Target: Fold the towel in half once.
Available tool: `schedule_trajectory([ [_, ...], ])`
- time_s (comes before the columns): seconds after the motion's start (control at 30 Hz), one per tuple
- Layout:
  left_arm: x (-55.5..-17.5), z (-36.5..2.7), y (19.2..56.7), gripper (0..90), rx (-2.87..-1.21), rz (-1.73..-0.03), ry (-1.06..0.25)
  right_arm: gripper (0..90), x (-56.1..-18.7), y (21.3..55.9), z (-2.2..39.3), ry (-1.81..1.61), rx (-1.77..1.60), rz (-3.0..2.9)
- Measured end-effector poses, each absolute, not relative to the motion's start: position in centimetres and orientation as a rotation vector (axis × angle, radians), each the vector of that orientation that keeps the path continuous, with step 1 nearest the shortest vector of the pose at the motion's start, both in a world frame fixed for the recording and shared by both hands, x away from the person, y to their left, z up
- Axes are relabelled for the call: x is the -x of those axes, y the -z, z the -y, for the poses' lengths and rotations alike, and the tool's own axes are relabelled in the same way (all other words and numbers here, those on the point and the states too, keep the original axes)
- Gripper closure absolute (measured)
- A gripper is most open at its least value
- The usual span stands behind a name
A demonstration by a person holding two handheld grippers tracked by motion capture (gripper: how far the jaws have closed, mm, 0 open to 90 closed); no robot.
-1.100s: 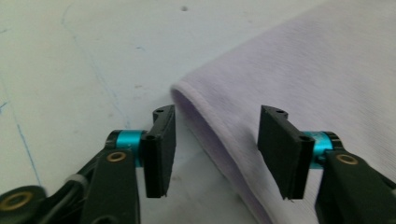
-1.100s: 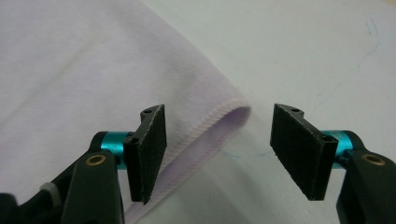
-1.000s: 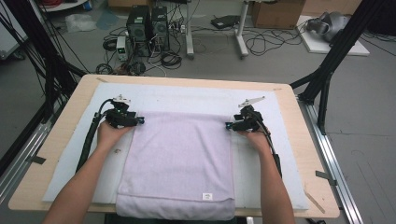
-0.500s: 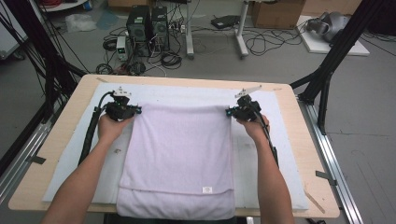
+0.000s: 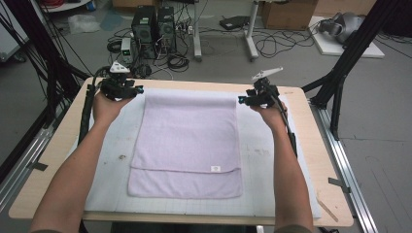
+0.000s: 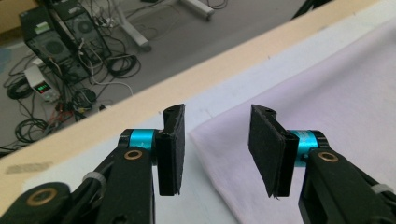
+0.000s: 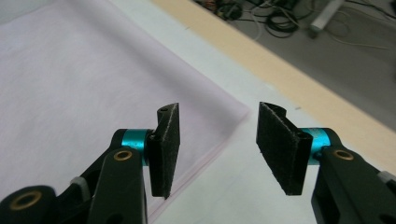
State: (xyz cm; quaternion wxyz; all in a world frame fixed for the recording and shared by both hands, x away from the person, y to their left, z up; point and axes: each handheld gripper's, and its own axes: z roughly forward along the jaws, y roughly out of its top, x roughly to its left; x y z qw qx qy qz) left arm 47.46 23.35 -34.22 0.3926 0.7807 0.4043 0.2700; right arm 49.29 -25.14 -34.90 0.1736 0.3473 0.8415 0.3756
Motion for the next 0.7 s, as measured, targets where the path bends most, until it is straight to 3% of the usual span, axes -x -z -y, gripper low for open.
schedule_trajectory([
  [0.13,-45.9,-23.3,36.5,53.1,-2.038,-0.996,-0.603,42.9,-47.4,37.2,24.5,-1.062,-0.987,-2.483],
  [0.23,-44.2,-23.1,37.5,52.0,-2.051,-0.952,-0.562,47.3,-45.2,38.2,24.0,-1.081,-0.927,-2.493],
  [0.7,-35.1,-23.8,40.2,50.0,-2.046,-0.788,-0.440,46.9,-36.7,41.0,25.1,-1.190,-0.847,-2.581],
])
